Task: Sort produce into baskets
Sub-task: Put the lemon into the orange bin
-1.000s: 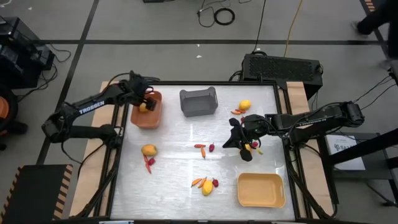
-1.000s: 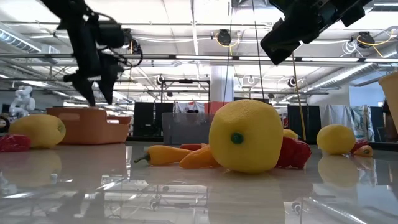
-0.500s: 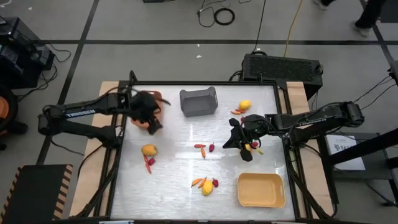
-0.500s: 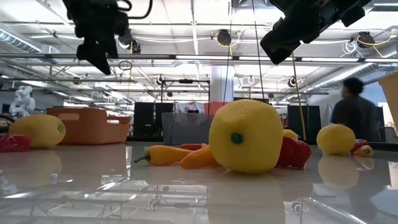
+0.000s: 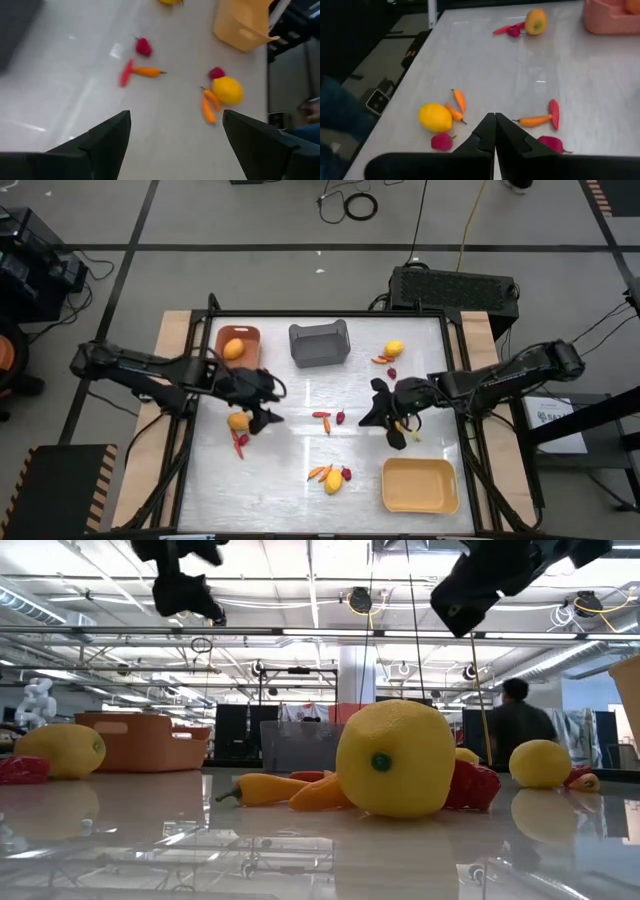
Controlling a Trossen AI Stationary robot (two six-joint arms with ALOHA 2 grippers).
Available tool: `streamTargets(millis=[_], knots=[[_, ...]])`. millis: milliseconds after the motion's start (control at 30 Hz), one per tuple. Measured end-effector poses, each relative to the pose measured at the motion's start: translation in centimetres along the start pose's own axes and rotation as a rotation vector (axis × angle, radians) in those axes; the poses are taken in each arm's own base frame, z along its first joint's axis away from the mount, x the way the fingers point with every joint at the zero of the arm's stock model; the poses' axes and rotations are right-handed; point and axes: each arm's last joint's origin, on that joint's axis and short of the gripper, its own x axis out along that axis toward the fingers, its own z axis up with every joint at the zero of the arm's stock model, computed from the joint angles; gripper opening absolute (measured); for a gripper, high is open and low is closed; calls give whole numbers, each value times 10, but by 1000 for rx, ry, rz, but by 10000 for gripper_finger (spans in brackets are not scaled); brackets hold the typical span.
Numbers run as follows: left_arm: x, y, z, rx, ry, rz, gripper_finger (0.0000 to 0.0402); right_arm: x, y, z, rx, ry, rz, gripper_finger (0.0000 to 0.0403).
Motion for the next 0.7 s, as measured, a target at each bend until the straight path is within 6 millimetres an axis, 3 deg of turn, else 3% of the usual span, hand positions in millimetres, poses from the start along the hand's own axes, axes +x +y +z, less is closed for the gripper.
streamTargets(millis=[233, 500, 700], knots=[[39, -48, -13, -107, 126, -81, 309, 1, 22, -4, 147, -11, -13, 0], [69, -100, -1, -193, 96, -57, 274, 0, 34, -8, 111, 3, 25, 0], [105, -135, 15, -302, 55, -48, 257, -1, 47, -18, 10, 73, 73, 0]])
